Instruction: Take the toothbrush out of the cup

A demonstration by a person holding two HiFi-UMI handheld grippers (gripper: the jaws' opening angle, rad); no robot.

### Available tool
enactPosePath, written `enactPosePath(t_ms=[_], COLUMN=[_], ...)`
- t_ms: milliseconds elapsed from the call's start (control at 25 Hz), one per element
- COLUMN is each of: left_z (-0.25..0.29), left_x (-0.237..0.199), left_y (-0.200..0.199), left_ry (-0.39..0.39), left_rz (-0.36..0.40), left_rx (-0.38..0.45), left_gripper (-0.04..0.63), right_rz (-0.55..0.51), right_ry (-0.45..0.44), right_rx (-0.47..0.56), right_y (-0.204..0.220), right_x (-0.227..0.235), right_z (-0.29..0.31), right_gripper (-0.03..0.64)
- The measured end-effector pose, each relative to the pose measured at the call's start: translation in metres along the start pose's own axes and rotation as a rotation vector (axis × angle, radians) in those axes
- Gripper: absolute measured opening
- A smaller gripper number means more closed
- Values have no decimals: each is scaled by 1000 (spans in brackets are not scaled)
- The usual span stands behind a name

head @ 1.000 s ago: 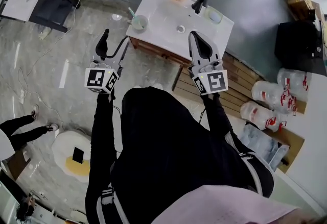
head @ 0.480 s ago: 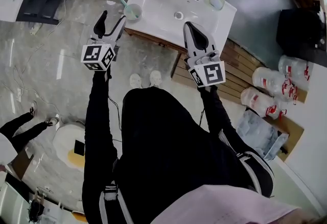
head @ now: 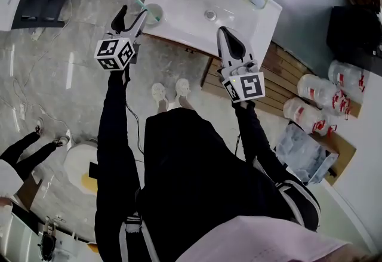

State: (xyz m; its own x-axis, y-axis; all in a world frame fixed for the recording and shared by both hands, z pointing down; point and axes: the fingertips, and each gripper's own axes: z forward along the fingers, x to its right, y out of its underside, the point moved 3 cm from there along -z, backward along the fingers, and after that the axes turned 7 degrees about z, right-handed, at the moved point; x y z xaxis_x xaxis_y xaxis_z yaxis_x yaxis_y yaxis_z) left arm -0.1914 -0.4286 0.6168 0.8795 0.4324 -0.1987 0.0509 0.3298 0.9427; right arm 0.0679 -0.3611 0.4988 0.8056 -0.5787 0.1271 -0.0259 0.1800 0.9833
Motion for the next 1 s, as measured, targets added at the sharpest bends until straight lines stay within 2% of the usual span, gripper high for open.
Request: enactPosePath(t_ms=[320, 680, 720, 800, 920, 1000], left_z=[29, 51, 52, 52, 51, 52], left_x=[-15, -19, -20, -22, -24, -23], left_y=[30, 37, 38, 40, 41, 42], left_ry=[6, 10, 5, -9, -19, -7], left_rz=[-40, -58, -58, -52, -45, -51], left_rx=[-71, -80, -81, -82, -80, -80], left_gripper=[311, 303, 280, 183, 96, 87], right_rz=[9, 21, 21, 22, 22, 21], right_ry=[16, 23, 23, 24, 27, 28], right_rx=[-26, -48, -48, -48, -51, -54], right_y=[16, 28, 28, 28, 29, 30], right_x=[14, 25, 26, 27, 29, 30], right_z=[3, 4, 5, 5, 5, 5], right_gripper=[-1, -2, -2, -2, 0, -2])
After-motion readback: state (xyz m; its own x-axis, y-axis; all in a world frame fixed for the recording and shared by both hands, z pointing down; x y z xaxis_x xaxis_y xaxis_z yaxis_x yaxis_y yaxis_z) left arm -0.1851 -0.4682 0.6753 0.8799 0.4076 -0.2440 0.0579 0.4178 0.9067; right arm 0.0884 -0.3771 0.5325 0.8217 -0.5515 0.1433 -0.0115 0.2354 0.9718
